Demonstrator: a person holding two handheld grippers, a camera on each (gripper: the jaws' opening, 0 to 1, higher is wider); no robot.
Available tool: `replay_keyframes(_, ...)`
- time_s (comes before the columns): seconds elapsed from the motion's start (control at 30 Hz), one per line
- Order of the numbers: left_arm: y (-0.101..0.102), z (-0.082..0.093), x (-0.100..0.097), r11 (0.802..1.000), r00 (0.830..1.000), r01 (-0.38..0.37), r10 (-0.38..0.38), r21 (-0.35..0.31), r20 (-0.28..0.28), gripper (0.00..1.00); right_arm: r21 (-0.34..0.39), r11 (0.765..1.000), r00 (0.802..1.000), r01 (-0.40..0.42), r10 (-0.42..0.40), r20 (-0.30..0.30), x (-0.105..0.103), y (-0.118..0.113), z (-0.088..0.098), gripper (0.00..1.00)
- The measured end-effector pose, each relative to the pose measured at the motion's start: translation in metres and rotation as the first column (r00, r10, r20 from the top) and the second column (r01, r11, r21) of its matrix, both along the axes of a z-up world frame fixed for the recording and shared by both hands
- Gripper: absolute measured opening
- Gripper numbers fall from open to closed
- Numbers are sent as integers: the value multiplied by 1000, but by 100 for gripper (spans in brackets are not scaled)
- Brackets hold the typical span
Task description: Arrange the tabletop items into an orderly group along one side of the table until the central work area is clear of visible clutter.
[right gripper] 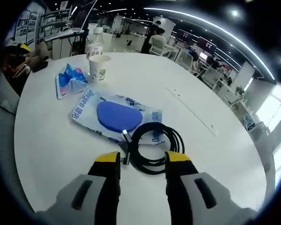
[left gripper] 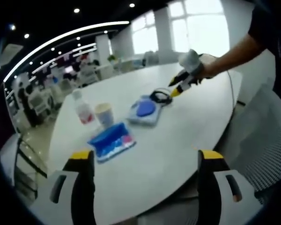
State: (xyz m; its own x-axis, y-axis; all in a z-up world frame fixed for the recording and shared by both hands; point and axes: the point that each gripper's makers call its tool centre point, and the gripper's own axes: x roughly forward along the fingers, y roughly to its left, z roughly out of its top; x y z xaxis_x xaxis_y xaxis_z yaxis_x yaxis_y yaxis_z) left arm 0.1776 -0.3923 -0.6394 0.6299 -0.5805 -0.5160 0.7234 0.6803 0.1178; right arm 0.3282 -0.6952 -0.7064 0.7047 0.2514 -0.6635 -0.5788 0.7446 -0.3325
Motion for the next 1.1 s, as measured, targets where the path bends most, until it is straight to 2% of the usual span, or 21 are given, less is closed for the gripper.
replay_keyframes(0.17,2,-1,1,1000,1000,-10,10,6,-2,87,-23,1000,1000,8,-8,-11,4,1,-9,29)
replay_keyframes(0.3,3,-1,2,1000,1000,-15,15,8,-3,87,-8,1000,1000,-3,3,-30,6,6,-14,29)
replay_keyframes(0.47,4,-3,1,1000,1000,-17,17,15,-9,86,-23,1000,1000,4,-5,-21,16,8,-18,24)
replay_keyframes(0.9,7,-7,1,999,999,-23,24,33,-21,83,-32,999,998,12,-15,-68,26,16,-33,17)
replay_keyframes(1.1,8,-8,1,999,999,-23,24,42,-26,81,-4,1000,995,30,-30,-95,28,19,-37,14)
